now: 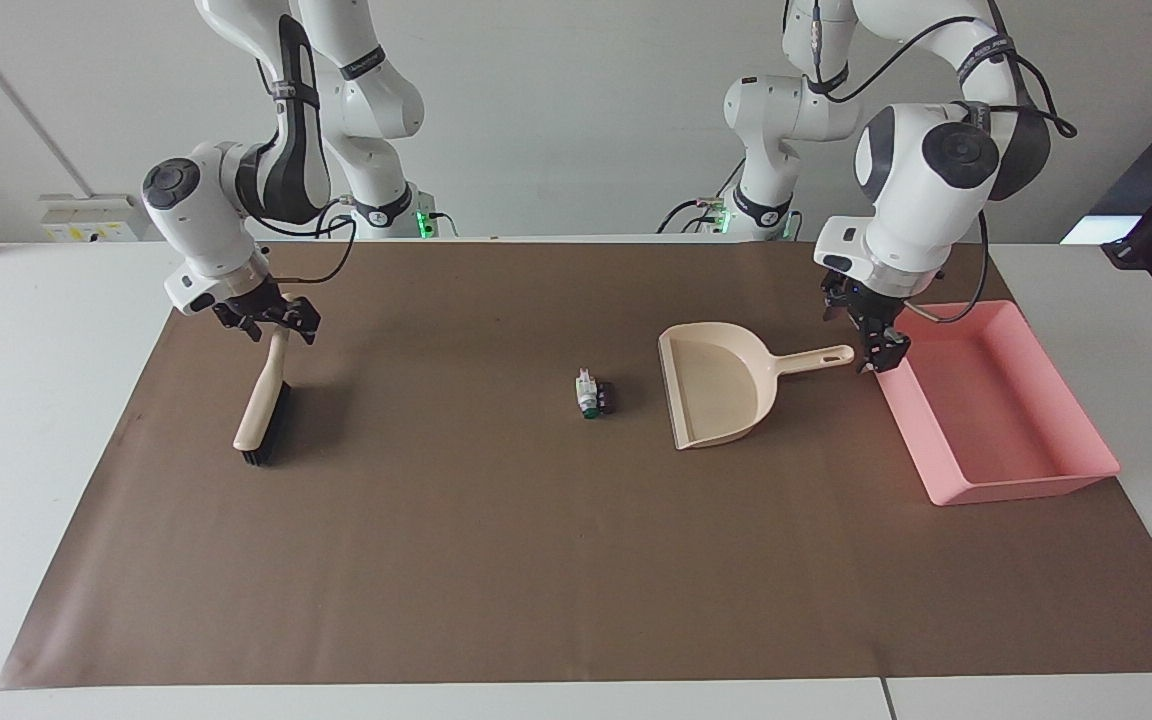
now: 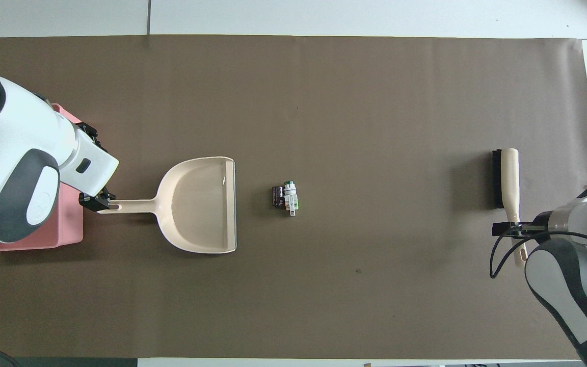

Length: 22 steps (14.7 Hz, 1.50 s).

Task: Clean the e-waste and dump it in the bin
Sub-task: 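Lift the dustpan with the left gripper while the right gripper carries the brush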

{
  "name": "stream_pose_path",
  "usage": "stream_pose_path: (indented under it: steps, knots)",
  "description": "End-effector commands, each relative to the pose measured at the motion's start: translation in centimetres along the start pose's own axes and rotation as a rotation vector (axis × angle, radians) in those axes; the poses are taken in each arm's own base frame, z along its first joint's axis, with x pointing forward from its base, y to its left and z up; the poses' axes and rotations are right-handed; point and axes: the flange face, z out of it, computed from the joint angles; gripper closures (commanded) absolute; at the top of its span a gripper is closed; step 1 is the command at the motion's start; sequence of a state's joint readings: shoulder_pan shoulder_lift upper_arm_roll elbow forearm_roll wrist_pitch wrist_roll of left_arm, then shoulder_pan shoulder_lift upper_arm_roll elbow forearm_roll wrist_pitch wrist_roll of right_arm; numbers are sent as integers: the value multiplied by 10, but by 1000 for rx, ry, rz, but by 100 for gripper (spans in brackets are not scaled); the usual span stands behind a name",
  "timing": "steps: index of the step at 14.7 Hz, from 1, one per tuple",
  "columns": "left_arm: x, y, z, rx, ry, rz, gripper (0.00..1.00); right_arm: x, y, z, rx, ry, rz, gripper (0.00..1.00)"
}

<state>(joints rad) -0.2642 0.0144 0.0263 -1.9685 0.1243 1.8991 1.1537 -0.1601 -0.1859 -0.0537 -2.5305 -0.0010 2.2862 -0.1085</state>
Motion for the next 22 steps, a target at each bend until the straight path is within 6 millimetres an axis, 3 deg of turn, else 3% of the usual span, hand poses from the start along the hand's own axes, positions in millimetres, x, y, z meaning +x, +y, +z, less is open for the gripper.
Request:
stream_pose_path:
  steps: [1,3,4,7,9,11,13,15,17,20,22]
  knots:
    - [7,18,40,25,-24,52,2,-2,3,0,15,19,-15,31]
    - [17,27,66,41,-30,58,2,-1,3,1,16,16,-11,89]
    - [18,31,78,62,-49,62,2,-1,3,1,24,16,-7,100]
    - [21,43,99,65,-64,69,3,6,4,-3,47,27,-8,100]
    - [22,45,100,62,-65,60,5,10,1,-7,47,30,-15,100]
    - [20,48,102,54,-69,51,8,18,-3,-19,49,24,-23,100]
    - [20,49,103,48,-73,50,21,31,-19,-48,52,0,-60,100]
    - [27,53,102,45,-77,41,52,42,-56,-77,36,-13,-106,100]
    - [28,54,101,45,-77,39,70,47,-102,-89,-1,-60,-142,100]
    - [31,55,98,30,-90,46,94,35,-177,-89,-15,-50,-262,100]
    - [31,48,83,34,-93,44,100,30,-213,-74,-27,-58,-293,100]
